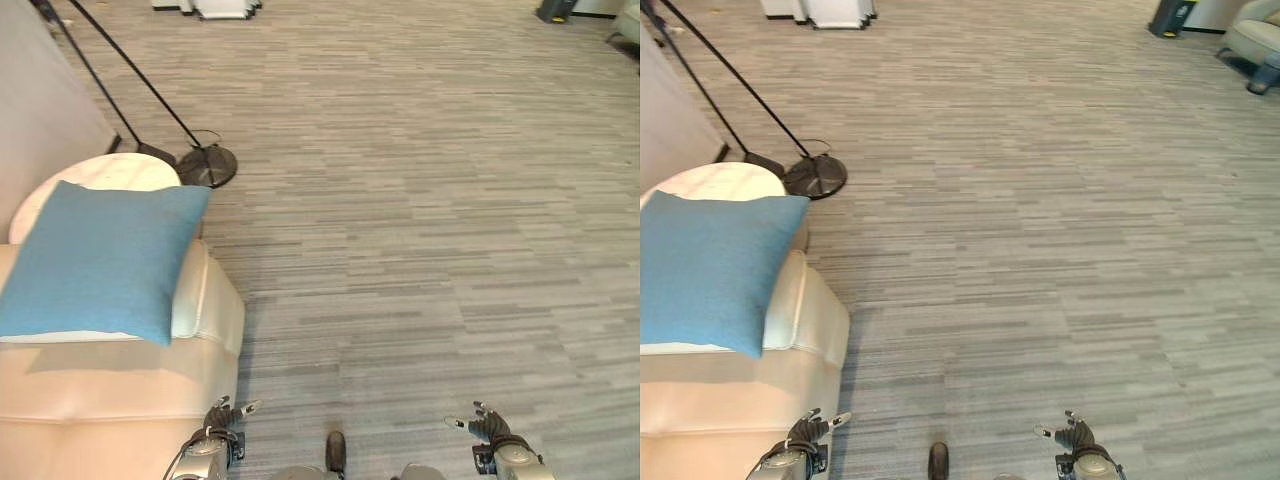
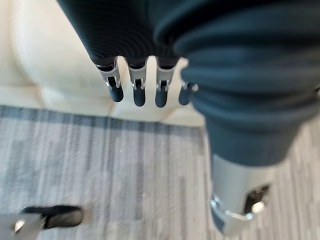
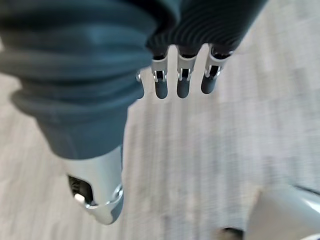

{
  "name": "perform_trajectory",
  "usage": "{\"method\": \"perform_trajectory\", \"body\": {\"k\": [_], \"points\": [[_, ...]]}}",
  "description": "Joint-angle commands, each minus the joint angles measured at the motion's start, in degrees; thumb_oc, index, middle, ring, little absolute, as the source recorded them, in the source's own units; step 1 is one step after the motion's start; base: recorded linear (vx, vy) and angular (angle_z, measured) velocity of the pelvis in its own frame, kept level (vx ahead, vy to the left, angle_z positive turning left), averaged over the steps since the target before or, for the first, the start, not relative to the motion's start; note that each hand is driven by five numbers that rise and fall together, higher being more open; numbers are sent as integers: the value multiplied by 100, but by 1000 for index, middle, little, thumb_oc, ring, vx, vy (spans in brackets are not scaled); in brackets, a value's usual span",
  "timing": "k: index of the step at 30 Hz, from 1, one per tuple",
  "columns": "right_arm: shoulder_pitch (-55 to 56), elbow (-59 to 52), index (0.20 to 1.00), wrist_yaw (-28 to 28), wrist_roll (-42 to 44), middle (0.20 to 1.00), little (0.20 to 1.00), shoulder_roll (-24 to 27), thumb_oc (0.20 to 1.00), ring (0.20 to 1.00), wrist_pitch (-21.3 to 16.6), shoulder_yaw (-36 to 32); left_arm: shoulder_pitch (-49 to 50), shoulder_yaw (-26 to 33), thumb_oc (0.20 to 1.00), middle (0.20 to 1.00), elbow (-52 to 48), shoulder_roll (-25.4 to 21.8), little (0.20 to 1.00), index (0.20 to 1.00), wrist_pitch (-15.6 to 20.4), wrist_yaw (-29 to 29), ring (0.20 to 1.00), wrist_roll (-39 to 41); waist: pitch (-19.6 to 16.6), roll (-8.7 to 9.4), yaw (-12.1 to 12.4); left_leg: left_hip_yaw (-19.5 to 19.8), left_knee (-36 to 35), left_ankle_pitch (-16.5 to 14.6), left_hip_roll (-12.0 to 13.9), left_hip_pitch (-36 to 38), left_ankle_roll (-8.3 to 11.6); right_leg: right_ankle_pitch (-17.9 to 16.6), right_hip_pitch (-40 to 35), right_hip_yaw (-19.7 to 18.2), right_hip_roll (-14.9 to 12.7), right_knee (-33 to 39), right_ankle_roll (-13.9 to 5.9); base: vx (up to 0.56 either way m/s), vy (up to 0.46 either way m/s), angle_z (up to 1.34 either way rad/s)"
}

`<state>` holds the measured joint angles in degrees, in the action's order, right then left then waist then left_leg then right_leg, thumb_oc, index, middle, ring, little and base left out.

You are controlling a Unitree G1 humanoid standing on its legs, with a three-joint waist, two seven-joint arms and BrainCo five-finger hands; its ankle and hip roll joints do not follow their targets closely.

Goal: Pick up all the scattered cushions and arrange them neatly on the sofa.

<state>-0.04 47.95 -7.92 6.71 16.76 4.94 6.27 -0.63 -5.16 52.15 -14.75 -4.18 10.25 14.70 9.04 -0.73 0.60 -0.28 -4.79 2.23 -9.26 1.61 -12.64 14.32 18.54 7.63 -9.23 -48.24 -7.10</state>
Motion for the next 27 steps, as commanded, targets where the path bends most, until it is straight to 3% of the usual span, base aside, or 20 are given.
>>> {"method": "perform_trajectory", "body": {"k": [1,2,4,5,9,13,14,15,20,21,24,27], "points": [[-34,109,1000,-72,146,1000,1000,99,1000,1000,-63,-70,174,39,1000,1000,-198,-247,1000,1000,84,40,1000,-16,376,-37,-32,-292,1,-461,465,95,897,-1013,-745,167,436,2365,203,441,11,28],[-24,164,1000,-114,237,1000,1000,73,1000,1000,-84,-112,104,18,1000,1000,-171,-250,1000,1000,87,23,1000,-42,440,-20,-103,-157,-10,-538,430,289,967,-1236,-648,-191,822,3584,94,353,-57,37],[19,186,1000,-127,274,1000,1000,57,1000,1000,-62,-165,-18,47,1000,1000,-165,-280,1000,1000,110,-11,1000,-126,441,50,-142,29,47,-664,343,452,1044,-1770,-507,-498,953,5030,-101,531,-111,78],[80,178,1000,-133,238,1000,1000,79,1000,1000,-40,-229,-54,38,1000,1000,-197,-292,1000,1000,145,-28,1000,-187,406,68,-196,185,118,-794,299,587,1112,-1883,-475,-564,959,5324,-181,457,-99,80],[243,176,1000,-93,287,1000,1000,115,1000,1000,-83,-303,69,15,1000,1000,-229,-204,1000,1000,150,-51,1000,-200,162,38,-256,393,370,-1077,364,938,1164,-2094,-822,-438,914,5261,-36,548,-131,104],[248,298,1000,-49,348,1000,1000,221,1000,1000,-117,-274,190,-10,1000,1000,-201,-148,1000,1000,130,-143,1000,-58,25,-82,-270,574,1458,-751,558,836,1473,-1752,-1134,-292,1015,4921,190,426,-151,69],[248,298,1000,-49,348,1000,1000,223,1000,1000,-118,-273,191,-10,1000,1000,-201,-147,1000,1000,131,-143,1000,-58,26,-85,-280,584,1478,-761,560,827,1473,-1749,-1137,-282,1015,4921,190,349,-153,32],[236,268,1000,-53,390,1000,1000,285,1000,1000,-139,-273,179,-66,1000,1000,-174,-127,1000,1000,109,-152,1000,-58,55,-89,-268,564,2012,-536,591,634,1633,-1569,-1377,-216,1055,4912,289,335,-152,40],[165,297,1000,-77,439,1000,1000,356,1000,1000,-141,-273,113,-166,1000,1000,-103,-76,1000,1000,102,-136,1000,-16,126,-66,-257,326,2952,-199,662,139,1769,-1292,-1760,-45,1073,4944,466,253,-115,39],[155,319,1000,-82,422,1000,1000,373,1000,1000,-111,-268,96,-208,1000,1000,-150,-80,1000,1000,95,-129,1000,-5,155,-43,-241,111,3280,-141,728,-58,1769,-1194,-1877,34,1065,4967,524,177,-87,26],[148,445,1000,-91,404,1000,1000,362,1000,1000,-45,-241,58,-235,1000,1000,-154,-66,1000,1000,74,-115,1000,26,142,73,-252,-564,2795,-427,1028,-171,1552,-1063,-2080,320,930,5060,526,174,-84,31],[173,504,1000,-94,361,1000,1000,321,1000,1000,1,-237,35,-306,1000,1000,-135,-35,1000,1000,51,-133,1000,-44,107,190,-271,-973,1725,-917,1052,-343,1413,-1003,-2189,698,729,5192,419,101,7,84]]}}
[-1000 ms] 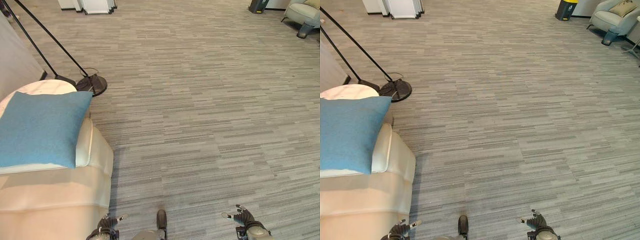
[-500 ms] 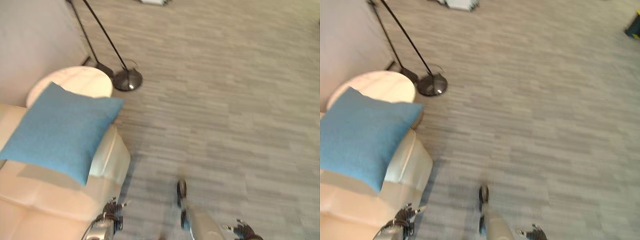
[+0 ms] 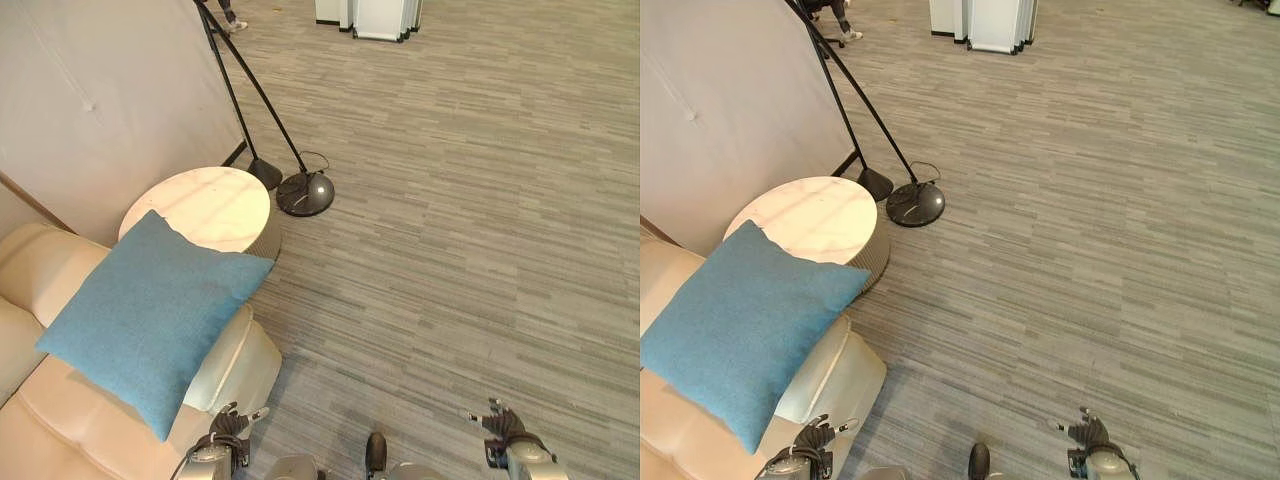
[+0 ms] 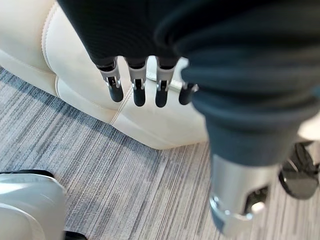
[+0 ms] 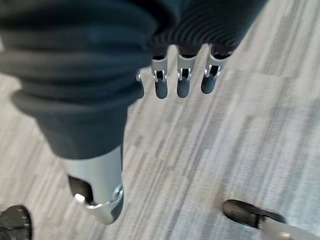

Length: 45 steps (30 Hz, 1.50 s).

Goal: Pick up all the scattered cushions and arrange them neatly on the sofa.

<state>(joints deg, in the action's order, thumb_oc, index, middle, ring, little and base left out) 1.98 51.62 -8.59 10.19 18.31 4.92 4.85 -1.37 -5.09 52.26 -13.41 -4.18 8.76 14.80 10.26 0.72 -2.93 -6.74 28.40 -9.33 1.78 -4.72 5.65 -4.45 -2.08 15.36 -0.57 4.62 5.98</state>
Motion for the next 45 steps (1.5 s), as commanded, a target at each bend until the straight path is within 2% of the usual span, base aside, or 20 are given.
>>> {"method": "perform_trajectory", "body": {"k": [1,3,4,5,6,11,13,14,15,17,19,23,24,25,30,34,41,43,44,45], "points": [[-11,121,1000,-42,-13,1000,1000,157,1000,1000,8,-86,124,-327,1000,1000,-159,-166,1000,1000,43,25,1000,-77,-25,48,69,-388,-2004,399,-73,224,-386,859,-174,39,-160,-35,-913,104,63,110],[14,132,1000,-49,-34,1000,1000,140,1000,1000,13,-68,123,-356,1000,1000,-151,-158,1000,1000,30,30,1000,-128,-20,28,63,-516,-2425,624,-39,160,-280,884,-278,134,-148,32,-950,76,58,111],[2,183,1000,-82,-50,1000,1000,91,1000,1000,-14,-43,85,-331,1000,1000,-129,-169,1000,1000,-9,38,1000,-218,15,29,15,-1110,-2915,1177,85,-92,-129,913,-328,365,-135,38,-941,23,52,69],[2,184,1000,-82,-49,1000,1000,91,1000,1000,-14,-43,85,-331,1000,1000,-130,-169,1000,1000,-9,38,1000,-218,14,29,14,-1110,-2917,1178,85,-92,-129,913,-327,365,-135,38,-941,100,138,68],[-58,173,1000,-90,-121,1000,1000,80,1000,1000,27,34,90,-258,1000,1000,-125,-207,1000,1000,-37,32,1000,-221,30,34,46,-1477,-3141,1457,163,-132,-62,908,-379,497,-89,38,-933,148,147,50],[-202,95,1000,-27,-434,1000,1000,-35,1000,1000,75,262,268,-89,1000,1000,110,-210,1000,1000,-47,64,1000,-126,-189,79,195,-1256,-3340,1252,26,186,-218,1046,-606,761,-233,-136,-1061,222,212,47],[-270,-28,1000,15,-483,1000,1000,-125,1000,1000,63,339,327,-11,1000,1000,194,-261,1000,1000,-59,83,1000,-104,-214,121,266,-1173,-3340,1062,-80,396,-378,1205,-551,783,-435,-883,-1125,246,285,47],[-359,-102,1000,45,-561,1000,1000,-195,1000,1000,55,430,319,36,1000,1000,236,-303,1000,1000,-80,117,1000,-95,-130,114,292,-1110,-3340,900,-126,574,-534,1185,-197,756,-684,-1812,-1244,142,231,21],[-362,-101,1000,45,-561,1000,1000,-196,1000,1000,55,431,317,38,1000,1000,237,-304,1000,1000,-80,117,1000,-95,-129,119,292,-1113,-3340,896,-135,573,-540,1202,-180,750,-701,-1848,-1251,106,231,21],[-424,-229,1000,68,-591,1000,1000,-250,1000,1000,48,477,309,74,1000,1000,297,-337,1000,1000,-82,175,1000,-48,-29,111,273,-983,-3340,798,-211,693,-667,980,158,567,-892,-2689,-1379,70,159,46],[-419,-233,1000,64,-564,1000,1000,-299,1000,1000,41,489,289,77,1000,1000,331,-346,1000,1000,-65,207,1000,-22,-5,108,222,-817,-3340,721,-242,735,-708,970,454,54,-767,-2898,-1360,81,91,54],[-450,-141,1000,18,-462,1000,1000,-327,1000,1000,57,464,202,56,1000,1000,375,-338,1000,1000,-32,212,1000,73,-18,39,249,-580,-3340,815,-176,686,-697,970,536,-333,-522,-2053,-1201,64,-13,60],[-466,-103,1000,1,-444,1000,1000,-335,1000,1000,58,472,164,32,1000,1000,396,-330,1000,1000,-21,222,1000,76,-24,23,250,-491,-3340,802,-168,688,-699,857,584,-566,-469,-1615,-1209,124,-47,49],[-480,-69,1000,-24,-399,1000,1000,-354,1000,1000,77,476,101,8,1000,1000,399,-316,1000,1000,-19,210,1000,139,-20,43,231,-304,-3340,787,-199,740,-700,553,663,-1184,-386,-923,-1264,171,-73,36],[-414,-25,1000,-57,-332,1000,1000,-378,1000,1000,79,415,-43,64,1000,1000,620,-264,1000,1000,37,163,1000,442,6,151,193,212,-3340,784,-203,846,-618,110,907,-1937,-356,-252,-1368,140,-144,38],[-352,120,1000,-35,-323,1000,1000,-381,1000,1000,76,415,-19,132,1000,1000,817,-215,1000,1000,67,107,1000,627,-47,250,166,453,-3340,747,-160,956,-558,148,700,-1838,-375,-177,-1321,212,-283,88],[-345,-295,1000,-123,-296,1000,1000,47,1000,1000,54,335,65,456,1000,1000,737,-164,1000,1000,94,228,1000,1358,-202,262,116,611,-3259,885,339,961,-220,490,200,-1303,-139,-52,-1055,192,-361,40],[-395,-781,1000,-186,-271,1000,1000,333,1000,1000,25,188,-100,366,1000,1000,534,-178,1000,1000,126,232,1000,1402,-96,283,-35,103,-2725,865,290,629,-243,620,67,-947,-263,-139,-975,34,-170,53],[-395,-782,1000,-186,-271,1000,1000,333,1000,1000,25,188,-100,366,1000,1000,534,-178,1000,1000,126,232,1000,1402,-96,282,-37,105,-2722,864,290,626,-243,620,67,-945,-263,-139,-976,-13,-86,84],[-478,-926,1000,-220,-289,1000,1000,444,1000,1000,62,129,-232,270,1000,1000,383,-205,1000,1000,110,178,1000,1335,-100,240,-96,-215,-3043,1055,273,572,-231,638,33,-781,-252,-108,-969,6,-62,89]]}}
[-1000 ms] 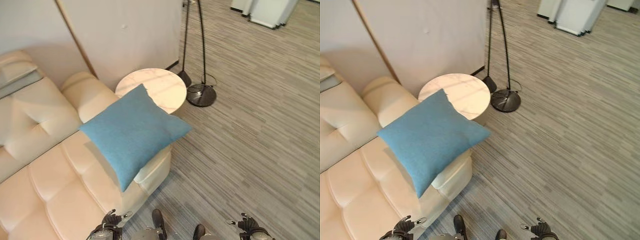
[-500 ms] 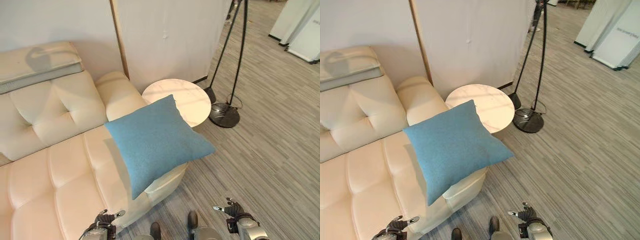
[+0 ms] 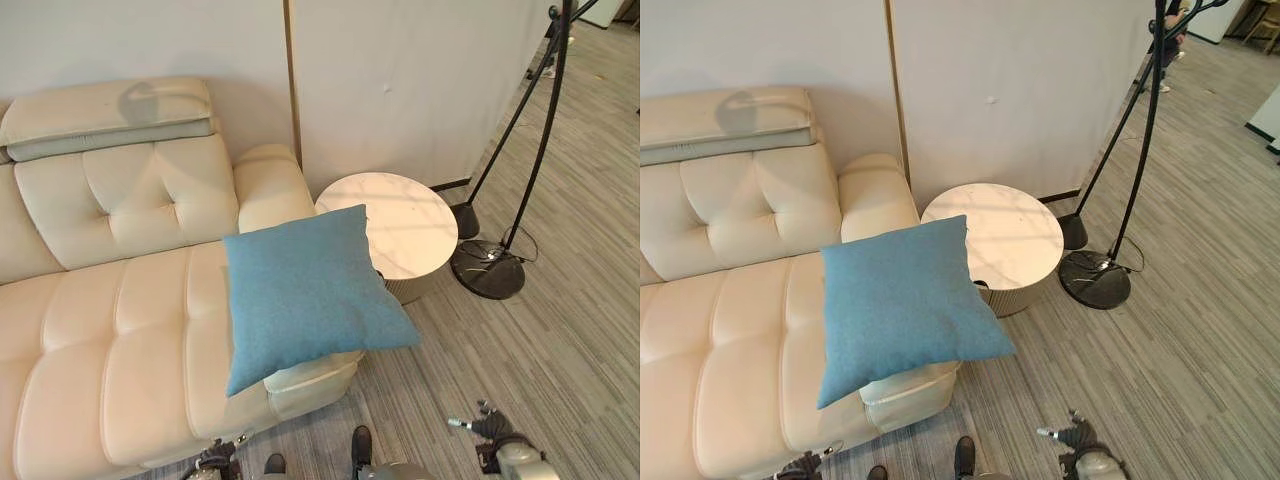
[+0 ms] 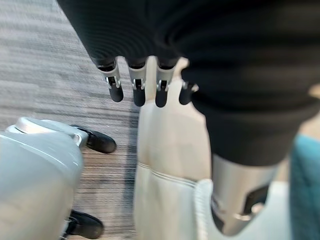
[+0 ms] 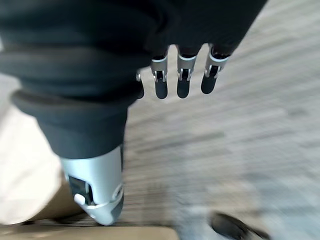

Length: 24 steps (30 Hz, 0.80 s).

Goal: Pick up all the scattered cushions and arrange them neatly on the sofa.

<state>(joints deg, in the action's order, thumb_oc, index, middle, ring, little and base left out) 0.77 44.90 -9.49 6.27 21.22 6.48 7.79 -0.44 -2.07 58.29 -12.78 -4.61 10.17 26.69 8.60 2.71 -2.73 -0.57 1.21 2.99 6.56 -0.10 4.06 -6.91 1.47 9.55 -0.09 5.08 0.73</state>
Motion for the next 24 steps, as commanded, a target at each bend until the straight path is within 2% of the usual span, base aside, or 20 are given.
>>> {"method": "perform_trajectory", "body": {"k": [1,3,6,8,12,17,18,20,22,24], "points": [[-438,-360,1000,-166,47,1000,1000,237,1000,1000,-75,-183,-415,-64,1000,1000,-331,-285,1000,1000,169,52,1000,180,53,-2,-128,-906,-566,19,-214,58,-31,860,-349,-125,-274,-110,-450,33,-70,95],[-609,-554,1000,-225,-109,1000,1000,441,1000,1000,-11,-186,-486,-53,1000,1000,-483,-341,1000,1000,197,72,1000,340,5,-12,-140,-778,-621,-27,-222,94,-27,879,-380,-108,-236,-87,-458,83,-11,56],[-1019,-806,1000,-317,-94,1000,1000,775,1000,1000,99,-360,-744,80,1000,1000,-762,-521,1000,1000,274,234,1000,813,-133,-1,-166,-872,-621,-98,-198,162,3,912,-498,-64,-251,-8,-488,130,57,0],[-1510,-958,1000,-374,-44,1000,1000,1096,1000,1000,151,-348,-1020,294,1000,1000,-964,-836,1000,1000,371,364,1000,1193,-172,19,-116,-981,-621,-186,-211,293,-6,943,-561,-97,-296,-8,-522,130,125,-7],[-2150,-1019,1000,-413,36,1000,1000,1250,1000,1000,215,-127,-1433,353,1000,1000,-1235,-1240,1000,1000,450,551,1000,1365,-155,42,-28,-1048,-621,-259,-246,362,-32,932,-596,-126,-357,-8,-574,54,96,-17],[-2870,-690,1000,-334,13,1000,1000,1323,1000,1000,348,293,-1973,112,1000,1000,-1020,-1503,1000,1000,406,542,1000,1395,-133,80,2,-1059,-621,-298,-270,376,-38,919,-615,-127,-396,-8,-610,46,81,-1],[-3475,-371,1000,-317,-5,1000,1000,1331,1000,1000,433,644,-2424,-63,1000,1000,-506,-1564,1000,1000,327,500,1000,1569,-84,114,24,-1044,-621,-286,-276,317,-36,883,-551,-131,-407,-8,-630,-21,51,1],[-3989,-37,1000,-388,48,1000,1000,1195,1000,1000,482,919,-2804,-206,1000,1000,-182,-1585,1000,1000,324,552,1000,1725,-15,144,23,-1050,-621,-263,-271,206,-35,829,-409,-168,-405,-8,-641,-48,51,1],[-4420,158,1000,-526,262,1000,1000,813,1000,1000,473,1095,-3078,-326,1000,1000,143,-1582,1000,1000,310,587,1000,1744,82,161,14,-1075,-621,-236,-254,56,-45,761,-207,-252,-392,-8,-645,-79,42,-4],[-4645,256,1000,-534,236,1000,1000,713,1000,1000,469,1257,-3192,-378,1000,1000,288,-1583,1000,1000,284,587,1000,1738,123,165,20,-1082,-621,-208,-244,-41,-47,729,-89,-282,-382,-8,-640,-61,29,-12]]}}
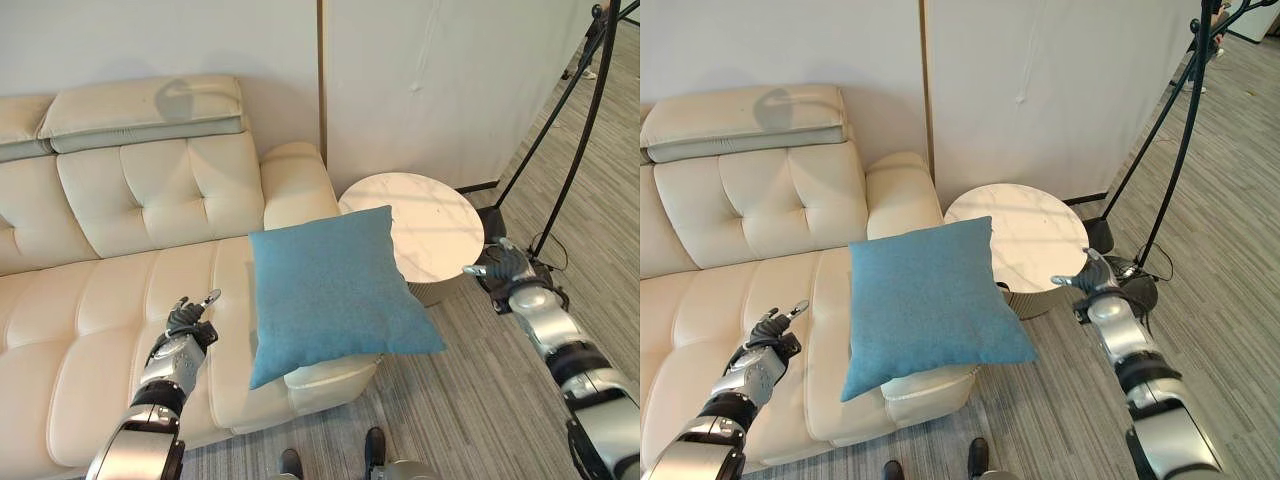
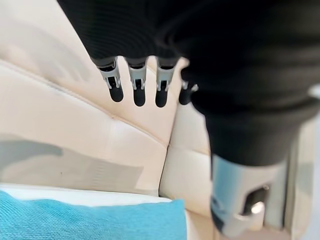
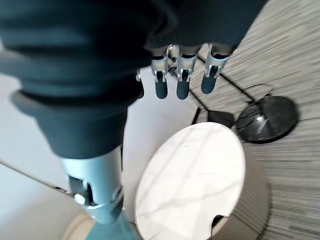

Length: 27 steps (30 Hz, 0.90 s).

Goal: Pick up all the scattered cushions and arrange them neatly on the sofa.

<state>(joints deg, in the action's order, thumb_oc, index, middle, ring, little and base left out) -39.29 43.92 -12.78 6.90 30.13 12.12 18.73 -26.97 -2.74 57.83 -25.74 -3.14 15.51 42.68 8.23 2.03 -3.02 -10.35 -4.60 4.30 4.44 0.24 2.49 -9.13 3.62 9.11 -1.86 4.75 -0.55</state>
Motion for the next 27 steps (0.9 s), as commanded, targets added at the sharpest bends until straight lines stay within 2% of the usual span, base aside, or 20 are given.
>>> {"method": "perform_trajectory", "body": {"k": [1,4,5,7,8,9,11,13,17,18,22,23,24,25,27], "points": [[-887,503,1000,-210,133,1000,1000,-255,1000,1000,-81,330,-632,-390,1000,1000,473,-271,1000,1000,110,34,1000,116,197,237,59,-103,-40,-307,-23,-164,112,916,-201,-255,-203,25,-513,-38,27,-17],[-1369,839,1000,-305,197,1000,1000,-650,1000,1000,-41,560,-819,-532,1000,1000,684,-116,1000,1000,102,81,1000,237,276,241,118,-78,-40,-241,-23,-329,116,879,-43,-235,-200,25,-496,-26,36,-7],[-1626,946,1000,-453,385,1000,1000,-987,1000,1000,-81,619,-1061,-674,1000,1000,785,55,1000,1000,158,152,1000,389,394,245,131,-19,-40,-186,-31,-467,122,854,77,-208,-207,25,-488,-45,33,2],[-1723,1027,1000,-497,433,1000,1000,-1115,1000,1000,-88,646,-1196,-711,1000,1000,881,106,1000,1000,163,190,1000,449,428,255,123,23,-40,-157,-40,-550,126,834,147,-198,-205,25,-481,-45,24,17],[-1942,1160,1000,-605,549,1000,1000,-1412,1000,1000,-128,759,-1520,-856,1000,1000,930,291,1000,1000,244,274,1000,679,539,267,121,80,-40,-118,-49,-705,135,792,279,-174,-209,25,-474,-29,16,29],[-1953,1167,1000,-607,553,1000,1000,-1412,1000,1000,-131,758,-1532,-858,1000,1000,935,289,1000,1000,245,276,1000,683,537,267,116,87,-40,-114,-50,-719,134,790,289,-168,-210,25,-474,-55,22,27],[-2069,1247,1000,-809,832,1000,1000,-1812,1000,1000,-200,773,-1901,-1033,1000,1000,944,575,1000,1000,333,373,1000,897,665,281,120,157,-40,-48,-70,-915,155,727,465,-111,-212,25,-476,-25,32,12],[-2055,1157,1000,-878,943,1000,1000,-1982,1000,1000,-213,786,-2015,-1121,1000,1000,868,716,1000,1000,349,422,1000,928,728,291,121,183,-40,-32,-81,-993,155,700,538,-93,-219,25,-483,2,41,16],[-1695,681,1000,-1072,1531,1000,1000,-2358,1000,1000,-373,753,-1973,-1252,1000,1000,527,1007,1000,1000,395,550,1000,948,853,294,131,204,-40,-10,-100,-1071,143,672,604,-62,-244,13,-489,-3,29,2],[-1263,166,1000,-1066,2251,1000,1000,-2651,1000,1000,-624,871,-1891,-1453,1000,1000,161,1180,1000,1000,418,587,1000,804,970,290,132,213,-40,-7,-115,-1060,137,689,620,-71,-252,-41,-481,0,0,0],[-347,-846,1000,-541,2636,1000,1000,-2728,1000,1000,-681,1588,-1534,-1796,1000,1000,-416,1278,1000,1000,273,572,1000,291,1103,289,164,196,-40,-22,-138,-1050,112,695,633,-65,-282,-47,-470,-10,14,0],[-246,-1024,878,-253,2709,878,878,-2715,878,878,-684,1959,-1515,-2047,200,200,-684,1344,200,200,259,565,200,-114,1169,278,211,205,-40,-29,-138,-1029,114,699,612,-45,-301,-39,-468,0,0,0],[-246,-1025,664,-253,2709,664,664,-2715,664,664,-684,1959,-1515,-2047,200,200,-684,1344,200,200,259,565,200,-114,1169,278,211,205,-40,-29,-138,-1028,114,699,612,-45,-301,-39,-468,-34,6,-3],[-324,-976,379,-140,2807,379,379,-2688,379,379,-704,2100,-1531,-2230,200,200,-838,1398,200,200,284,552,200,-277,1228,274,247,226,-40,-25,-146,-1030,116,684,608,-40,-309,-34,-466,0,0,0],[-453,-932,213,5,2790,213,213,-2640,213,213,-665,2248,-1521,-2398,200,200,-1031,1398,200,200,304,483,200,-434,1264,280,283,236,-40,-23,-146,-1027,119,667,612,-36,-308,-34,-463,-19,-1,-1]]}}
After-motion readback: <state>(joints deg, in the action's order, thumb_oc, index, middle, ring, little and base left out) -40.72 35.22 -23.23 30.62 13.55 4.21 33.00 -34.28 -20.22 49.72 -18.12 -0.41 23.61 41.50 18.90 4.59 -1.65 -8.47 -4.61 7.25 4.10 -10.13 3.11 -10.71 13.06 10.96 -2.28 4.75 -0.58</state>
